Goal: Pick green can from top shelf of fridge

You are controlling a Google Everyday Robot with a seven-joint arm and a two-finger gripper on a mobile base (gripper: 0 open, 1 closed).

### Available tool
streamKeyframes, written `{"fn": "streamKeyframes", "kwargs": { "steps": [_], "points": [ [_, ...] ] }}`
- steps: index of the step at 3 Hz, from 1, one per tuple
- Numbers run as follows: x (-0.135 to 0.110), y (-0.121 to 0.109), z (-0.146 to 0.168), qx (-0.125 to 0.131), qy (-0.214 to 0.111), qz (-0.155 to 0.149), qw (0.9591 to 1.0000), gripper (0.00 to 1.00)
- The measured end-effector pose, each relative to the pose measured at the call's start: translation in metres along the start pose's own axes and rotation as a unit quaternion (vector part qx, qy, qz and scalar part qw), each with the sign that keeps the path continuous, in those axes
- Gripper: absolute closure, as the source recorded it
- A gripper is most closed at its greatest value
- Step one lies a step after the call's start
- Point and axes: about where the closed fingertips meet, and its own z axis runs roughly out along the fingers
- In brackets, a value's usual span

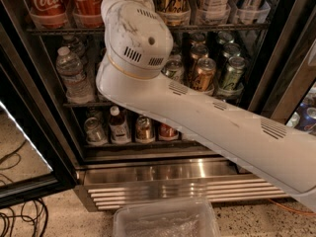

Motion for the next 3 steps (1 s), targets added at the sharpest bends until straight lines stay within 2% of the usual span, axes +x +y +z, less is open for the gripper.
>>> {"fn": "streamKeyframes", "kwargs": {
  "steps": [1,2,3],
  "points": [
    [-0.025,-0.001,-0.002,-0.022,-0.023,0.015,0.9994,1.0],
    [-0.048,0.002,-0.005,-0.061,-0.047,0.036,0.9964,1.0],
    [-0.067,0.001,-0.017,-0.118,-0.061,0.062,0.9892,1.0]
  ]
}}
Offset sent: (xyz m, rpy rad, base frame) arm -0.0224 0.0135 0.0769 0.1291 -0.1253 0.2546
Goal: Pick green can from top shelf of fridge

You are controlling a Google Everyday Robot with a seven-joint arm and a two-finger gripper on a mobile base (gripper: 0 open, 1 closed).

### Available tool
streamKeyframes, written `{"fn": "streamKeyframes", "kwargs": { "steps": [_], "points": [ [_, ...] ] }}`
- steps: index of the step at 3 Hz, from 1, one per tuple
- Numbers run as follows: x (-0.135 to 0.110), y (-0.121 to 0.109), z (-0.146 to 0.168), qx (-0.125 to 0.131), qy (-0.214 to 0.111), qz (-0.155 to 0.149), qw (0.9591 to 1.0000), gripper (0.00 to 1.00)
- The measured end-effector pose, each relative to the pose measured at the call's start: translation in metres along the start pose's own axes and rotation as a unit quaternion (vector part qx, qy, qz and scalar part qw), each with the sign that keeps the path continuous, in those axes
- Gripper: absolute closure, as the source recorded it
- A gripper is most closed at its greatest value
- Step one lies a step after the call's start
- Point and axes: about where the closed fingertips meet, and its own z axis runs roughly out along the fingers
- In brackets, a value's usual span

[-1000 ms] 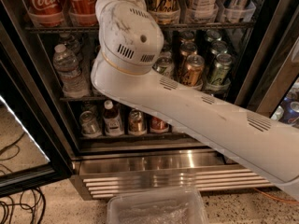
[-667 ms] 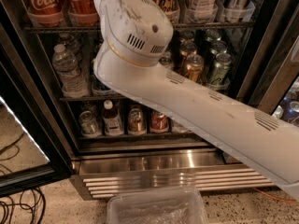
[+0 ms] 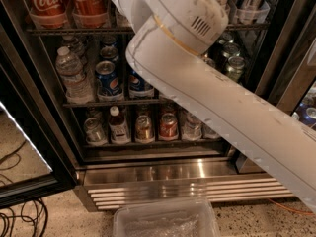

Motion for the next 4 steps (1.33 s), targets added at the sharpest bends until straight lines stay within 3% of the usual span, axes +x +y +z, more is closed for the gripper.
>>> {"fn": "streamKeyframes", "kwargs": {
  "steps": [1,2,3,4],
  "points": [
    [-0.025,-0.02,-0.021,-0.027,-0.009,-0.026,0.9992,1.0],
    [-0.012,-0.039,-0.036,-0.038,0.016,-0.053,0.9977,1.0],
    [-0.005,-0.028,-0.038,-0.06,0.03,-0.061,0.9959,1.0],
    [-0.005,-0.028,-0.038,-0.06,0.03,-0.061,0.9959,1.0]
  ]
}}
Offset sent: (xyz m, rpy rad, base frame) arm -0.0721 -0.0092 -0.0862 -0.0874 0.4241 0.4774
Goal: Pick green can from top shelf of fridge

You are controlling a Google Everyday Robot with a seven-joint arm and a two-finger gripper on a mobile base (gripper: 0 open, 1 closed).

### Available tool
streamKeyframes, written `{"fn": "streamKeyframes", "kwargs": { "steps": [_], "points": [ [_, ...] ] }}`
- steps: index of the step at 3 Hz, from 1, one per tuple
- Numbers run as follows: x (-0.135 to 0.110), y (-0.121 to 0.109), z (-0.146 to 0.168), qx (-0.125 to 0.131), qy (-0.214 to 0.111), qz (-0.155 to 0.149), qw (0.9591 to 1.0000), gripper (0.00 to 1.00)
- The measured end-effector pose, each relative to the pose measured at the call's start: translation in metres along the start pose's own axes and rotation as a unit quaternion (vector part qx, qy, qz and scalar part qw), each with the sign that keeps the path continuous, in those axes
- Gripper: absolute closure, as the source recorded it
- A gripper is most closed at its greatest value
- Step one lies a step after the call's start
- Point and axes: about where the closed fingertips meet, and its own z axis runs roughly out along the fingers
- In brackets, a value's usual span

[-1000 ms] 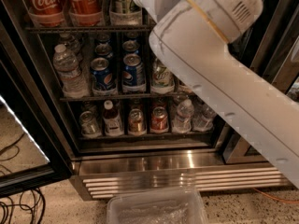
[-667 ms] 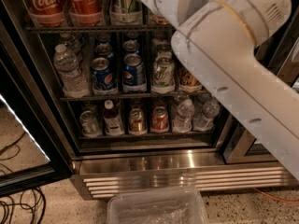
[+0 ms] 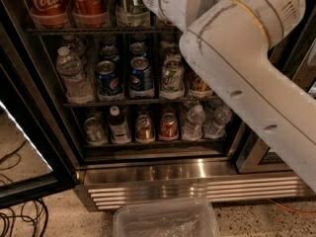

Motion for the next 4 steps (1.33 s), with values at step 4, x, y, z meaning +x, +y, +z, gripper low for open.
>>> {"fn": "streamKeyframes", "kwargs": {
  "steps": [4],
  "points": [
    [-0.017,0.122,-0.074,-0.036,0.009,0.075,0.9965,1.0]
  ]
}}
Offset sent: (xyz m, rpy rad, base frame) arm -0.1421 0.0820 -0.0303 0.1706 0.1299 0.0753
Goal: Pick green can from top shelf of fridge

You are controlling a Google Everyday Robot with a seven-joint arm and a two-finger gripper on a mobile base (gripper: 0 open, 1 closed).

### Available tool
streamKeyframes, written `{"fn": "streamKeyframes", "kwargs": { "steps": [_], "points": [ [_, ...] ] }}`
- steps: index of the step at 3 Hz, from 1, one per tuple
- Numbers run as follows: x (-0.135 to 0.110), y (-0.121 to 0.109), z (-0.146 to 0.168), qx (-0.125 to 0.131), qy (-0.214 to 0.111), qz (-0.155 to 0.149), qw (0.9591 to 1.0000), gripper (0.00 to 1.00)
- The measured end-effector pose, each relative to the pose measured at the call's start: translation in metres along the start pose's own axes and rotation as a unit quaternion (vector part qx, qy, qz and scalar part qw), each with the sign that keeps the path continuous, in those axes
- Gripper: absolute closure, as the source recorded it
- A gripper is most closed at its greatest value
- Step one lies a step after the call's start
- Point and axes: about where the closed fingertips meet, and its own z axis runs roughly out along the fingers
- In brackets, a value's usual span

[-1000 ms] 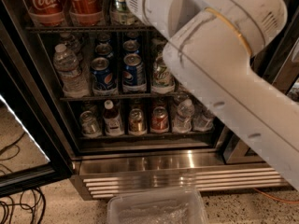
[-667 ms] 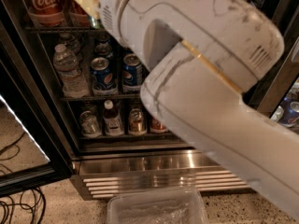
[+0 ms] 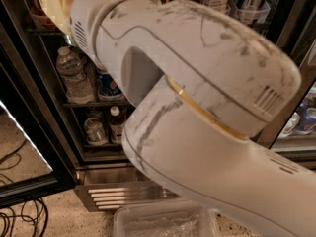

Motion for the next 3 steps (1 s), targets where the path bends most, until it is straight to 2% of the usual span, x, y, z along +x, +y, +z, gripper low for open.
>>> {"fn": "streamKeyframes", "kwargs": {
  "steps": [1,2,3],
  "points": [
    [0.006,0.004,-0.006,-0.028,-0.004,0.02,0.9994,1.0],
    [0.025,0.004,-0.035,-0.048,-0.001,0.072,0.9963,1.0],
    [0.048,0.008,-0.066,-0.066,0.015,0.114,0.9911,1.0]
  ]
}}
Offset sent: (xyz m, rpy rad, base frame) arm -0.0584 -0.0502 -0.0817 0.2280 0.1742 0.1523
